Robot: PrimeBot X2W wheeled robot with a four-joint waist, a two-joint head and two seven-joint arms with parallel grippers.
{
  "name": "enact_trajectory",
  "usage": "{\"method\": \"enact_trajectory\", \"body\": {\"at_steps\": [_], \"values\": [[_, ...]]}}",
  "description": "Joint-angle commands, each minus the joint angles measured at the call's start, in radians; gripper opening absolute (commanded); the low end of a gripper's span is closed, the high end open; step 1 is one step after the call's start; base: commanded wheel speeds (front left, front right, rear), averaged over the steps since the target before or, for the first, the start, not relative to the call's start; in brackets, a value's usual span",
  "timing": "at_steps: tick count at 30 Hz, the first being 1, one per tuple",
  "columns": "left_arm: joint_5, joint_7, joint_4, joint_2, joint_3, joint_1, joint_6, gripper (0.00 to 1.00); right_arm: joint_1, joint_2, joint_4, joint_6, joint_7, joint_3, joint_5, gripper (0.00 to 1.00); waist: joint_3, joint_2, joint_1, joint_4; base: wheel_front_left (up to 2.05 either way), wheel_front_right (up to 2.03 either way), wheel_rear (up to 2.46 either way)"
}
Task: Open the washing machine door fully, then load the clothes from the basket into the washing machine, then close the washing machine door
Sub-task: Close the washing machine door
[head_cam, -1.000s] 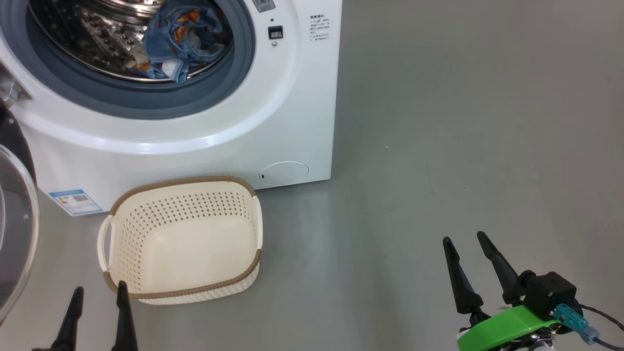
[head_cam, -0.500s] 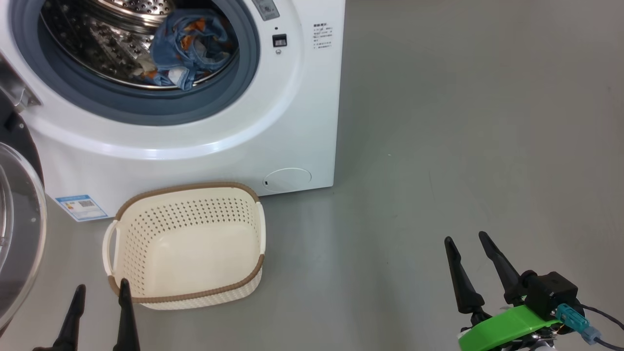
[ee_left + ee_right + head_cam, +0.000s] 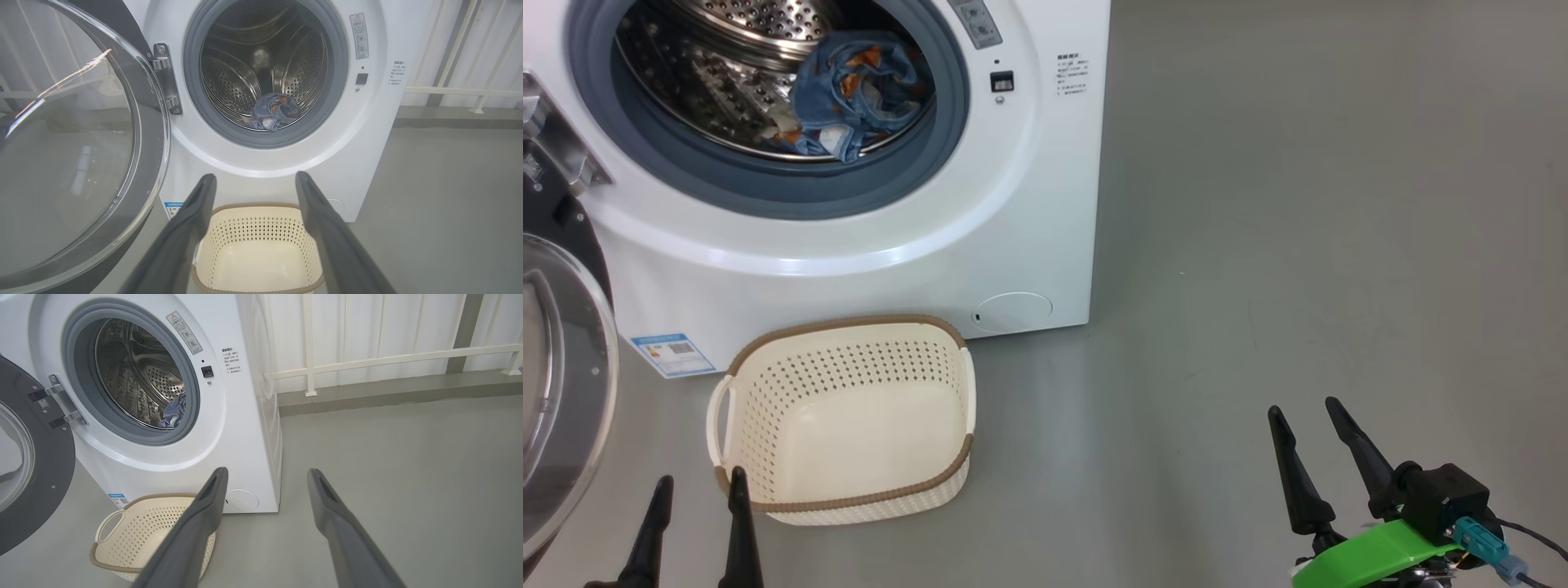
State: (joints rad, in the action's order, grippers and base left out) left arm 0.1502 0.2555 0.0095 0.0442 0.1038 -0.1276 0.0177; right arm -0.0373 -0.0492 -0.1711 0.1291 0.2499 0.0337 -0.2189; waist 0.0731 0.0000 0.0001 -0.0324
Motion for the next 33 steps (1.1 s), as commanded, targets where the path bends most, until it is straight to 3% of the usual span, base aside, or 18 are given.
{"method": "enact_trajectory", "body": {"at_steps": [1, 16, 33], "values": [[-0.002, 0.006, -0.031, 0.006, 0.027, 0.013, -0.007, 1.0, -0.005, -0.001, 0.027, 0.002, 0.012, 0.025, 0.012, 1.0, -0.003, 0.0, -0.0001, 0.004, 0.0, 0.0, 0.0], [0.015, 0.006, -0.042, 0.006, 0.0, 0.009, -0.026, 1.0, 0.02, -0.001, 0.039, 0.002, 0.012, 0.023, 0.029, 1.0, -0.037, 0.0, -0.0001, 0.08, 0.0, 0.0, 0.0], [0.028, 0.006, -0.054, 0.006, -0.014, -0.012, -0.05, 1.0, 0.04, -0.001, 0.037, 0.002, 0.012, 0.032, 0.026, 1.0, -0.088, 0.0, -0.0001, 0.214, 0.0, 0.0, 0.0]]}}
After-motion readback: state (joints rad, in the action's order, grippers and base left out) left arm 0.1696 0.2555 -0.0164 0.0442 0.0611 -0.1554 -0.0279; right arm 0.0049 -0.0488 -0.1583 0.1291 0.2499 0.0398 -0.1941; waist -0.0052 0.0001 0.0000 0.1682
